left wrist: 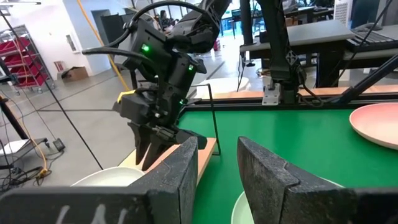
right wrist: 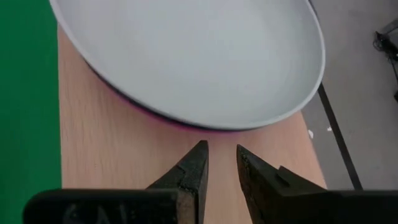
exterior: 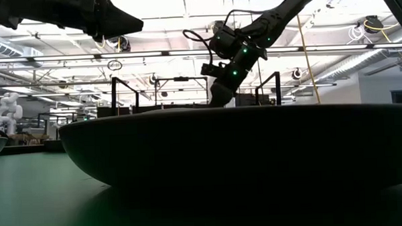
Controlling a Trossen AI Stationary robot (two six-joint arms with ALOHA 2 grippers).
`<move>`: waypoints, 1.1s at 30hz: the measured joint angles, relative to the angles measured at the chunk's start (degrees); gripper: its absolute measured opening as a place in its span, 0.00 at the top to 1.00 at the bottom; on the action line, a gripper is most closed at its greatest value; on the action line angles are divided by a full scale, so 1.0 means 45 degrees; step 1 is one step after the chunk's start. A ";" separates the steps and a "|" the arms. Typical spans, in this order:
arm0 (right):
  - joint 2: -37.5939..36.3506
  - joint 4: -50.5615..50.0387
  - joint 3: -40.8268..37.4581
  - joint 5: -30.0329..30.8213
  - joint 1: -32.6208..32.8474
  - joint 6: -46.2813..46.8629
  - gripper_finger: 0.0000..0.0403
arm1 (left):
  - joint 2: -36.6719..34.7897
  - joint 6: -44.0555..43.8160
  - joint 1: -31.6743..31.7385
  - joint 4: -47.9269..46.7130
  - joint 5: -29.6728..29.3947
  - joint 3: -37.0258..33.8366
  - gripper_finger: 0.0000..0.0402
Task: Place and stack plates onto a shelf
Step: Stack the white plate on top of the dark blue plate on the shelf, then stack the bottom right black plate on top of the white plate on the shelf
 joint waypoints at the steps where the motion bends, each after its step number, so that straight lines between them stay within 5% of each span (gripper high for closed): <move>1: 0.0000 -0.0024 0.0000 0.0004 0.0000 0.0002 0.84 | 0.0000 0.0024 0.0004 0.0004 0.0000 0.0000 0.70; 22: 0.0445 0.0463 0.0005 -0.0085 0.0170 0.0234 0.84 | 0.0001 -0.0034 -0.0001 0.0001 0.0000 0.0000 0.70; 33: -0.3410 -0.2247 -0.0812 -0.0035 0.1421 0.0421 0.84 | 0.0178 -0.1784 -0.1070 -0.2601 -0.0384 0.0883 0.70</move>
